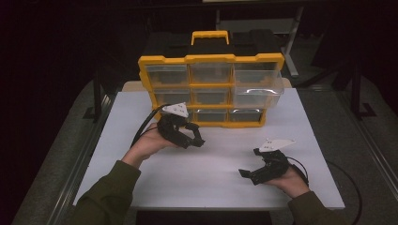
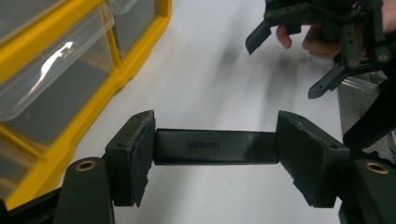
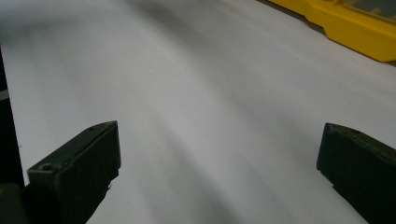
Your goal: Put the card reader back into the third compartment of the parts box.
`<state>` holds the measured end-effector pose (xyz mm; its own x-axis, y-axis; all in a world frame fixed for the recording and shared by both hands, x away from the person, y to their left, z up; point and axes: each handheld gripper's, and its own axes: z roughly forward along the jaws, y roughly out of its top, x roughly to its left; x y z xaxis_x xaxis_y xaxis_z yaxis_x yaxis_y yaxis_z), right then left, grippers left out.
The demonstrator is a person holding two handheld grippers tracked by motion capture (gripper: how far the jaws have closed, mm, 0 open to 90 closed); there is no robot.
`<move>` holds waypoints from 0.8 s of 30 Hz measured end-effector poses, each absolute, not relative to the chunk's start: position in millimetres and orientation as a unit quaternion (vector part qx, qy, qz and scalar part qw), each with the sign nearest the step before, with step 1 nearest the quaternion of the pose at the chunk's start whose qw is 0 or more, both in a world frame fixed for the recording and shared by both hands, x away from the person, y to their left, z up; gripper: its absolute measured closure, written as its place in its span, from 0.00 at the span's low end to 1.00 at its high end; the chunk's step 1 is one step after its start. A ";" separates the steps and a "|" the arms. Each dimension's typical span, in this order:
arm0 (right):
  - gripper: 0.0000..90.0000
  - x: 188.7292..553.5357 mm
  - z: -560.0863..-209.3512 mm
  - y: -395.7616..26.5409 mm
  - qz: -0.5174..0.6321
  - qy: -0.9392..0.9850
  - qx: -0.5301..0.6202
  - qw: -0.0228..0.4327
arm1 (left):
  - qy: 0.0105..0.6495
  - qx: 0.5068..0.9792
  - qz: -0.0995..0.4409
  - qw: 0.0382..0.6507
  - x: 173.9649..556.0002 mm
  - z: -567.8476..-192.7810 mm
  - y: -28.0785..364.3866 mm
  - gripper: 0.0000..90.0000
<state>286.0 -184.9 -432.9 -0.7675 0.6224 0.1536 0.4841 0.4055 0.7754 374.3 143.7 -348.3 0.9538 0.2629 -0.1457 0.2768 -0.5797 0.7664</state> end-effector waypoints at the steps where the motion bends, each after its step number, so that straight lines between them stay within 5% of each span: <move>1: 0.00 286.0 -432.8 -184.9 0.433 0.835 0.331 0.080 | 0.152 0.888 -0.010 0.435 374.2 -346.7 143.4 0.34; 24: 0.00 286.0 -432.9 -184.6 0.434 0.834 0.331 0.080 | 0.108 0.887 -0.004 0.450 382.2 -290.1 131.1 0.34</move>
